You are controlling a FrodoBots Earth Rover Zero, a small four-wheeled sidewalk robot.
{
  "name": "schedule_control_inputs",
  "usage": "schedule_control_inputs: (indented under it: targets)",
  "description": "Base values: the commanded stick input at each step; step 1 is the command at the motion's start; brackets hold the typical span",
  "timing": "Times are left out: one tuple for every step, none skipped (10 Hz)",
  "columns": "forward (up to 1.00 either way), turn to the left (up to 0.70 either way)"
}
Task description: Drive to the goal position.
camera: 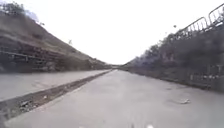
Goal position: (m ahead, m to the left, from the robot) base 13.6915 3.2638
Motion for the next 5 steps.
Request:
schedule_control_inputs:
  targets:
    - [0.70, 0.00]
    - [0.70, 0.00]
    - [0.70, 0.00]
    - [0.70, 0.00]
    - [0.70, 0.00]
